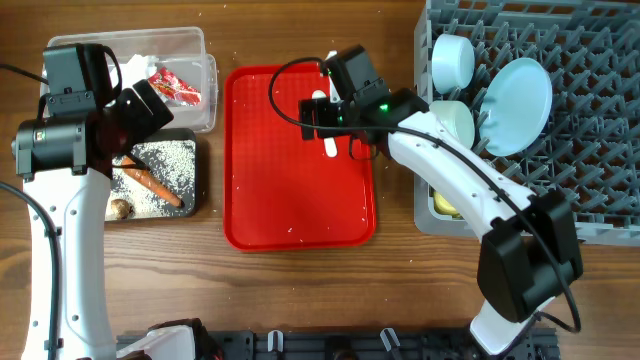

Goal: Sort waste into correct bins and load items into the dishwasher rack
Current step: 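Stand the plate upright in the rack and release it, then move the right gripper over the white spoon and grasp it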

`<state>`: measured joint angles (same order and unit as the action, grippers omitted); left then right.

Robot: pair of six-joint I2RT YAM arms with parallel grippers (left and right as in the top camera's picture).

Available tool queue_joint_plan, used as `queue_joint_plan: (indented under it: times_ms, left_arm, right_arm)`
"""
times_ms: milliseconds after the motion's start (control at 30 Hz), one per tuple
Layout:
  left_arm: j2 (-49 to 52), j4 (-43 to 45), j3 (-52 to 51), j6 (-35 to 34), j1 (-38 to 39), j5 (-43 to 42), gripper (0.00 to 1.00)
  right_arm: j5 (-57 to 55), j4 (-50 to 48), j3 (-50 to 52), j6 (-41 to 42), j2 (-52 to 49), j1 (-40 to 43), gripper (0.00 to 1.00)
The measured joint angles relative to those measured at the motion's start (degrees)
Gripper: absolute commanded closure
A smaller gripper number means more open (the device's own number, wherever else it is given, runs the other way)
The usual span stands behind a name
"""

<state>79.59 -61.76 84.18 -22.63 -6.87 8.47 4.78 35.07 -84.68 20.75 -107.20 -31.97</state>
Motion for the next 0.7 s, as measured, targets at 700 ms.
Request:
queue_joint_plan:
  times_ms: [700]
  left_arm:
    - [0.0,0.0,0.0,0.0,0.0,0.0,0.0]
  right_arm:
    - [3.1,8.96,-24.24,-12.04,-13.79,0.02,0.12]
